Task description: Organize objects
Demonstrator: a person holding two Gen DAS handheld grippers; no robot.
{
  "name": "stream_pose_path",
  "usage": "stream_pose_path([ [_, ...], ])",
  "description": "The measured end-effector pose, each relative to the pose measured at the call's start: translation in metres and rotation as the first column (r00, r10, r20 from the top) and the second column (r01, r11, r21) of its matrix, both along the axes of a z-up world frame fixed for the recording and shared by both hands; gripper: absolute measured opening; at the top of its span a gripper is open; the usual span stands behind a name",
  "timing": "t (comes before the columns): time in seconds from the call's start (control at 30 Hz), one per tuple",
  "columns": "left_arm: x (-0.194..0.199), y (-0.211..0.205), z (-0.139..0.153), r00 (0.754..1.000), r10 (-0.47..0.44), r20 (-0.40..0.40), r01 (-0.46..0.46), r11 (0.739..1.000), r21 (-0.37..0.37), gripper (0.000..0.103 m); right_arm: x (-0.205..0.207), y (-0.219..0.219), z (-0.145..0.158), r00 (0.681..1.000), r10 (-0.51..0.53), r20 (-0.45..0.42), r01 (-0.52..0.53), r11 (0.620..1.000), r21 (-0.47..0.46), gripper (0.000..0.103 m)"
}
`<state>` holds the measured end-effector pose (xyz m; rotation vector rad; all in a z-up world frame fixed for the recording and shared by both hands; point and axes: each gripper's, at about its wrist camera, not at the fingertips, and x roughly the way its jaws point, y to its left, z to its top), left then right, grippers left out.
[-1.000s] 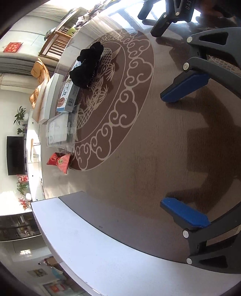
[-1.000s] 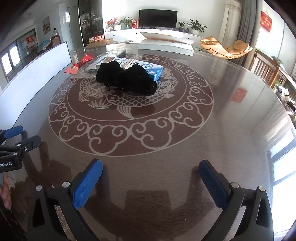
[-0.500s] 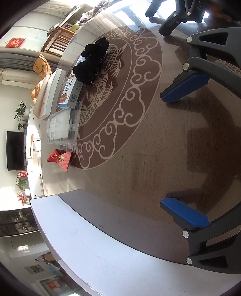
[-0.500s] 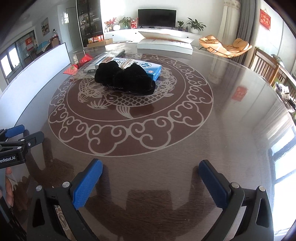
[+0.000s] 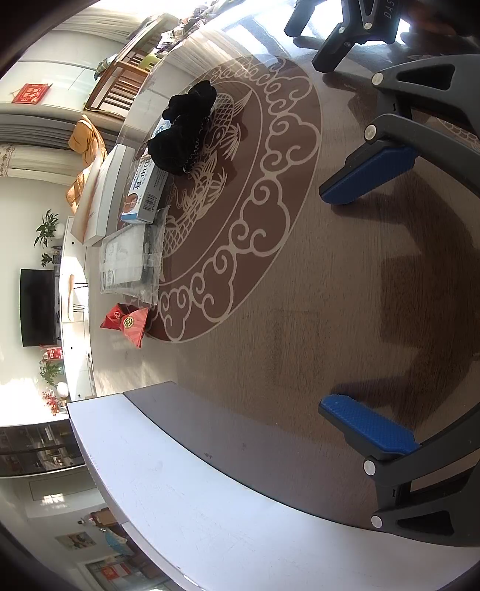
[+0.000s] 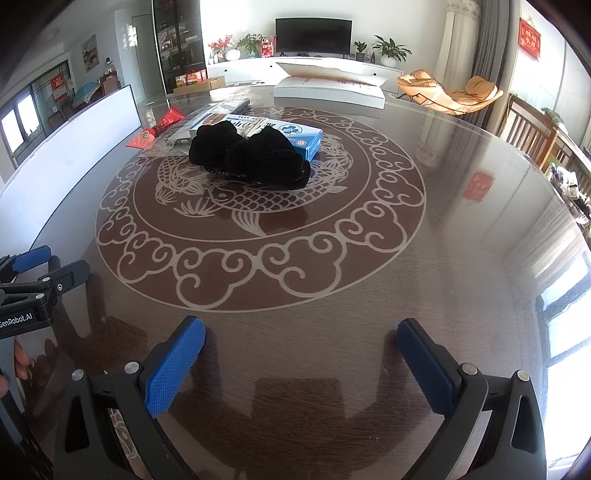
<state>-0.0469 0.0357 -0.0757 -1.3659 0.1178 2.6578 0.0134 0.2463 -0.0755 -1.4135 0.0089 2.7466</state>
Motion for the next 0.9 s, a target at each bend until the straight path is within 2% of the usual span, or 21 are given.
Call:
stream_pose_path([
  [0.9,0.0035,-0.0010,-0.0008,1.000,-0.027,-0.004,0.027,1.000,0.001,0.103,0.0003,0.0001,0.0001,1.000,0.000,0.000,0.000,1.000,0.000,0.103],
])
